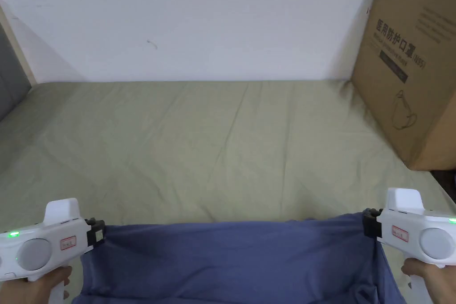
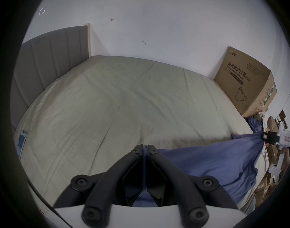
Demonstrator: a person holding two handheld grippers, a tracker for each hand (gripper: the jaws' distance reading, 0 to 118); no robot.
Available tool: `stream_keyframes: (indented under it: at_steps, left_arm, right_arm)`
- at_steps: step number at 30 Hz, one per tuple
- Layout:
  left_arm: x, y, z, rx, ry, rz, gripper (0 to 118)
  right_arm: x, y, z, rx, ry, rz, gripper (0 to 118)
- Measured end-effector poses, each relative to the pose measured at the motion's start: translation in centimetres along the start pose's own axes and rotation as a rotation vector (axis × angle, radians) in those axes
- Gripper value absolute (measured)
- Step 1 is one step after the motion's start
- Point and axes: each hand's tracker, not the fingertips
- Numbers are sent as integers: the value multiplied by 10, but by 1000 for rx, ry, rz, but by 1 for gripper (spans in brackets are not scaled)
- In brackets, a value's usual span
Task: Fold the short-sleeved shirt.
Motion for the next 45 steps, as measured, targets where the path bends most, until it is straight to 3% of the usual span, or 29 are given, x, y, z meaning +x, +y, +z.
stream_keyframes:
  at_steps: [5, 11, 20, 27, 29, 31, 34, 35, 37, 45]
  left_arm:
    - [-16, -16, 29, 8, 12, 15, 1]
    - [-27, -58, 57, -21, 12, 22, 1]
    - [-36, -150, 52, -167, 59, 14, 1]
    - [-34, -182, 46, -207, 82, -10, 2]
    - [-32, -178, 50, -198, 88, 2, 20]
    - [-31, -167, 58, -197, 73, 81, 23]
    - [-27, -148, 78, -119, -3, 162, 76]
    - [-23, -140, 87, -79, -16, 160, 87]
    - [-10, -123, 106, 8, -19, 126, 97]
    - [49, -58, 164, 399, 56, -39, 97]
  right_arm:
    - [6, -28, 71, 59, 57, -36, 1]
    - [7, -88, 109, 45, 90, -66, 1]
    - [15, -183, 80, -153, -24, -99, 1]
    - [16, -204, 59, -215, -78, -143, 2]
    - [14, -197, 65, -208, -79, -150, 12]
    - [7, -187, 80, -170, -99, -144, 17]
    - [-7, -161, 108, -43, -92, -112, 78]
    - [-11, -150, 117, 2, -88, -103, 86]
    - [-20, -127, 132, 88, -66, -76, 87]
    - [-69, -53, 175, 399, -24, 5, 87]
